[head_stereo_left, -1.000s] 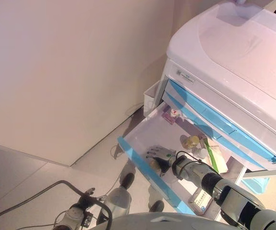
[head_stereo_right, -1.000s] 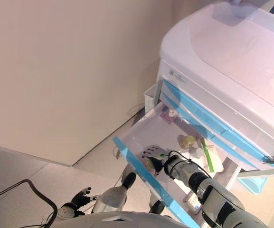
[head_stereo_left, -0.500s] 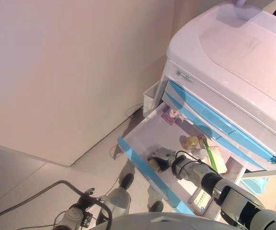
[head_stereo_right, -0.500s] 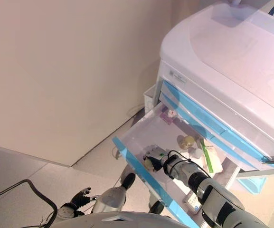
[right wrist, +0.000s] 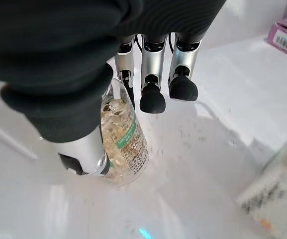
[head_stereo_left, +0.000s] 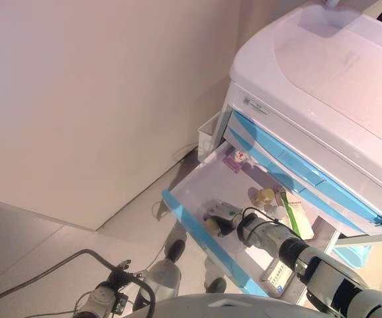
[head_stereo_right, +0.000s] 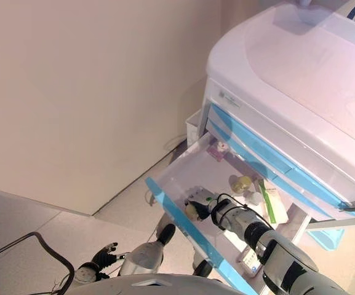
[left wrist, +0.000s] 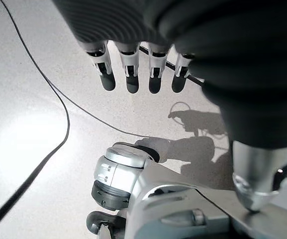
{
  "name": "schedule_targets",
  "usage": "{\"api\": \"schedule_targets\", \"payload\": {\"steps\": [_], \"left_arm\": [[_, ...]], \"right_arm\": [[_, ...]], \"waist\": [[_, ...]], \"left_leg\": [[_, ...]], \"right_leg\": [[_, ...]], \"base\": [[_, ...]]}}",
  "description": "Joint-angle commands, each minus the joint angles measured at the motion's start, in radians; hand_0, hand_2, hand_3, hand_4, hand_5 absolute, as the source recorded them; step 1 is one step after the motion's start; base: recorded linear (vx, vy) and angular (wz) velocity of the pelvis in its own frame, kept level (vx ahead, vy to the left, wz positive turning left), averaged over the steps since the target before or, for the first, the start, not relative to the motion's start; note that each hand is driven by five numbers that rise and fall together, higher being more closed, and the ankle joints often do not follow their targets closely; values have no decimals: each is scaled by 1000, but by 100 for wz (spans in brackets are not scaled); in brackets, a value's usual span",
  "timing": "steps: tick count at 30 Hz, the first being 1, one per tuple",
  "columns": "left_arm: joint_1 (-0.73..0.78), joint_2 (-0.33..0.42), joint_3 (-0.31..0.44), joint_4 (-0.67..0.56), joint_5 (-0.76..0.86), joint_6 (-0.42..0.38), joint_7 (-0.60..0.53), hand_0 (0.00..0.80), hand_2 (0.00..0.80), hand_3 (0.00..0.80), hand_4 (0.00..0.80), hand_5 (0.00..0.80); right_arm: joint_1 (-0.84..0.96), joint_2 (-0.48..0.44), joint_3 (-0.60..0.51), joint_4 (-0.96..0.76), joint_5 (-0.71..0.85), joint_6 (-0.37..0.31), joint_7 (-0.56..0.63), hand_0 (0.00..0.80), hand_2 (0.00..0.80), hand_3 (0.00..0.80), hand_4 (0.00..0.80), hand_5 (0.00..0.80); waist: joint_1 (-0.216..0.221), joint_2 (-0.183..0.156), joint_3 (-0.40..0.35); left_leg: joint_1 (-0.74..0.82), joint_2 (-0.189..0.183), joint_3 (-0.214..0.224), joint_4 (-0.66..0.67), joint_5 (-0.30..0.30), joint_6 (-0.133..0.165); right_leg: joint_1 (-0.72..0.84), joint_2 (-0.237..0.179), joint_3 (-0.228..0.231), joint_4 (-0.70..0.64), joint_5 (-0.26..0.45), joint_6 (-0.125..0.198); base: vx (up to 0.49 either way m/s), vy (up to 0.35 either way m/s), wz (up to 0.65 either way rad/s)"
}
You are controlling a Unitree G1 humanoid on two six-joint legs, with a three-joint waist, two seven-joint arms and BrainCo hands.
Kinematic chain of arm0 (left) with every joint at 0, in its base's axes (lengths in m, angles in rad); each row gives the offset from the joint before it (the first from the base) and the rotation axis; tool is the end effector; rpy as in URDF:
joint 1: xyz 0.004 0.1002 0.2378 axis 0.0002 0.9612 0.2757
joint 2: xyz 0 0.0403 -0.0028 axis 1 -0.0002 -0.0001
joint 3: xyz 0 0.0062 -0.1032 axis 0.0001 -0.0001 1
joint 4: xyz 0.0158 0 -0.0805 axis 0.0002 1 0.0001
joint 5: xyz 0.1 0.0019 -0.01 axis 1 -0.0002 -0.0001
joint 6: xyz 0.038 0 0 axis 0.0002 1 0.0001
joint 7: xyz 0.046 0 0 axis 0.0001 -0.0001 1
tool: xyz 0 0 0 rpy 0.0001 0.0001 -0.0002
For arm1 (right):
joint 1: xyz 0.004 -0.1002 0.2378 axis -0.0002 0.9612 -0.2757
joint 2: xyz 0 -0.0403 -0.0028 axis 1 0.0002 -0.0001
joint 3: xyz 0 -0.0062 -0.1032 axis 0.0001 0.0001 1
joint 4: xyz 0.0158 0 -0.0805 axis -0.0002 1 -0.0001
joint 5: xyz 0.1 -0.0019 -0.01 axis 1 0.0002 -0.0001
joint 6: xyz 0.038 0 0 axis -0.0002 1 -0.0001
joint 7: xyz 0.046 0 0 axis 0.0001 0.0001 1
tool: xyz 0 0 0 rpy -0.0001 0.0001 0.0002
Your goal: Open the drawer and pick up the medicine
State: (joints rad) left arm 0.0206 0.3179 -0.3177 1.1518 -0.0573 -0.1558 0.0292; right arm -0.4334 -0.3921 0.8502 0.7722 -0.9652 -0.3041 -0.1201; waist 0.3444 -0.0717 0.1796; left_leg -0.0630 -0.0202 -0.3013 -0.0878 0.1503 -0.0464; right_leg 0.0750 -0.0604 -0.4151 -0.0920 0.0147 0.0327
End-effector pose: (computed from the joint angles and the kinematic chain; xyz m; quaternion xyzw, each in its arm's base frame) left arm 0.0806 0.2331 -0.1073 0.1956 0.4945 -0.0322 0.8463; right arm 0.2254 -0.1405 -0.0294 -0.6798 -0.0654 0.4252 0.5939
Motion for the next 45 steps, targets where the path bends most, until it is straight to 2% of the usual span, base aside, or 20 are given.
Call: {"api": "schedule_targets", "payload": {"steps": [1, 3, 4, 6, 8, 9, 11, 12, 13, 14, 15, 20, 24, 30, 33, 36, 39, 40, 45], "left_arm": [[10, 25, -13, 18, 16, 9, -16, 0, 0, 0, 0, 0], [12, 39, 2, 12, 8, 21, -23, 0, 0, 0, 0, 0], [19, 50, 14, 8, 1, 28, -26, 0, 0, 0, 0, 0], [25, 58, 32, 7, 1, 37, -30, 0, 0, 0, 0, 0], [30, 68, 46, 13, -1, 43, -35, 0, 0, 0, 0, 0], [35, 72, 52, 16, -3, 44, -38, 0, 0, 0, 0, 0], [41, 75, 65, 21, 4, 46, -45, 0, 0, 0, 0, 0], [47, 75, 66, 23, 3, 45, -44, 0, 0, 0, 0, 0], [46, 75, 66, 23, 3, 45, -44, 0, 0, 0, 0, 0], [59, 67, 67, 27, 0, 39, -40, 0, 0, 0, 0, 0], [65, 60, 70, 28, -1, 34, -37, 0, 0, 0, 0, 0], [76, 49, 73, 15, -10, 29, -40, 0, 0, 0, 0, 0], [79, 46, 70, 19, -12, 31, -47, 0, 0, 0, 0, 0], [92, 52, 62, 52, -6, 39, -51, 0, 0, 0, 0, 0], [92, 68, 50, 60, -14, 54, -51, 0, 0, 0, 0, 0], [90, 82, 41, 61, -23, 63, -54, 0, 0, 0, 0, 0], [83, 89, 32, 59, -32, 67, -54, 0, 0, 0, 0, 0], [79, 91, 30, 59, -32, 68, -54, 0, 0, 0, 0, 0], [68, 102, 19, 59, -43, 68, -55, 0, 0, 0, 0, 0]], "right_arm": [[-21, -137, 29, -263, 121, 7, 145, 800, 800, 800, 800, 800], [-25, -218, 13, -412, 195, 29, 268, 800, 800, 800, 800, 800], [-27, -285, -15, -524, 265, 39, 376, 800, 800, 800, 800, 800], [-30, -361, -64, -641, 382, 35, 515, 800, 800, 800, 800, 800], [-62, -453, -128, -786, 606, 42, 647, 800, 800, 800, 800, 800], [-96, -502, -181, -863, 768, 83, 718, 800, 800, 800, 800, 800], [-134, -558, -258, -926, 922, 89, 776, 800, 800, 800, 800, 800], [-159, -581, -298, -934, 997, 78, 782, 800, 800, 800, 800, 800], [-158, -581, -299, -934, 998, 78, 783, 800, 800, 800, 800, 800], [-232, -598, -370, -924, 1108, 62, 779, 800, 800, 800, 800, 800], [-271, -603, -417, -911, 1137, 52, 771, 800, 800, 800, 800, 800], [-385, -615, -526, -878, 1221, 84, 622, 800, 800, 800, 800, 800], [-441, -640, -568, -796, 1202, 96, 510, 800, 800, 800, 800, 800], [-568, -732, -500, -532, 1227, 131, 438, 800, 800, 800, 800, 800], [-681, -781, -389, -347, 1212, 130, 451, 800, 800, 800, 800, 800], [-823, -804, -233, -188, 1182, 145, 494, 800, 800, 800, 800, 800], [-936, -782, -100, -62, 1135, 206, 551, 800, 800, 800, 800, 800], [-972, -772, -62, -7, 1116, 205, 570, 800, 800, 800, 800, 800], [-1076, -719, 49, 174, 1004, 267, 673, 800, 800, 800, 800, 800]], "waist": [[-25, -30, -16], [-43, -37, -19], [-61, -44, -22], [-85, -53, -32], [-109, -62, -40], [-118, -65, -44], [-137, -69, -58], [-146, -70, -65], [-145, -70, -65], [-157, -70, -78], [-165, -69, -90], [-178, -61, -114], [-182, -59, -126], [-174, -73, -139], [-162, -83, -139], [-146, -91, -136], [-127, -95, -126], [-120, -96, -123], [-88, -102, -112]], "left_leg": [[16, -33, 32, 15, -67, 26], [22, -29, 47, 13, -68, 26], [27, -26, 61, 11, -70, 27], [27, -24, 74, 7, -64, 30], [37, -20, 92, 3, -65, 32], [46, -18, 105, 2, -72, 32], [49, -18, 117, 1, -70, 32], [53, -17, 124, 1, -74, 33], [54, -17, 125, 1, -74, 33], [67, -15, 142, 1, -83, 35], [70, -16, 149, 1, -85, 36], [94, -19, 174, 1, -100, 42], [106, -21, 183, 1, -106, 45], [109, -25, 182, 1, -108, 47], [107, -28, 174, 1, -106, 45], [105, -32, 163, 1, -103, 43], [106, -35, 149, 1, -100, 43], [107, -37, 143, 1, -100, 43], [104, -41, 118, 1, -97, 45]], "right_leg": [[-1, -18, 25, 89, -29, 20], [0, -16, 38, 85, -22, 22], [-1, -15, 52, 83, -19, 24], [-6, -14, 65, 77, -10, 27], [-4, -12, 89, 74, -5, 27], [-1, -10, 105, 73, -5, 27], [-5, -11, 119, 71, 2, 31], [-5, -11, 128, 72, 4, 33], [-5, -11, 129, 72, 4, 33], [0, -12, 147, 71, 5, 36], [-1, -15, 156, 69, 11, 39], [10, -19, 179, 66, 16, 43], [16, -24, 183, 70, 15, 46], [18, -25, 176, 71, 17, 48], [18, -25, 169, 72, 17, 47], [20, -27, 157, 72, 18, 47], [26, -30, 142, 72, 16, 44], [29, -31, 136, 71, 16, 44], [35, -32, 115, 72, 10, 42]], "base": [[-6, -1, -8], [-6, 6, -16], [-17, 25, -29], [-13, 28, -35], [10, 25, -29], [13, 40, -30], [19, 46, -34], [19, 29, -37], [41, 63, -35], [48, 85, -32], [60, 107, -29], [53, 81, -22], [38, 51, 0], [31, 14, 4], [0, 0, 0], [0, 0, 0], [28, 16, 11], [29, 13, 18], [20, -3, 22]]}}
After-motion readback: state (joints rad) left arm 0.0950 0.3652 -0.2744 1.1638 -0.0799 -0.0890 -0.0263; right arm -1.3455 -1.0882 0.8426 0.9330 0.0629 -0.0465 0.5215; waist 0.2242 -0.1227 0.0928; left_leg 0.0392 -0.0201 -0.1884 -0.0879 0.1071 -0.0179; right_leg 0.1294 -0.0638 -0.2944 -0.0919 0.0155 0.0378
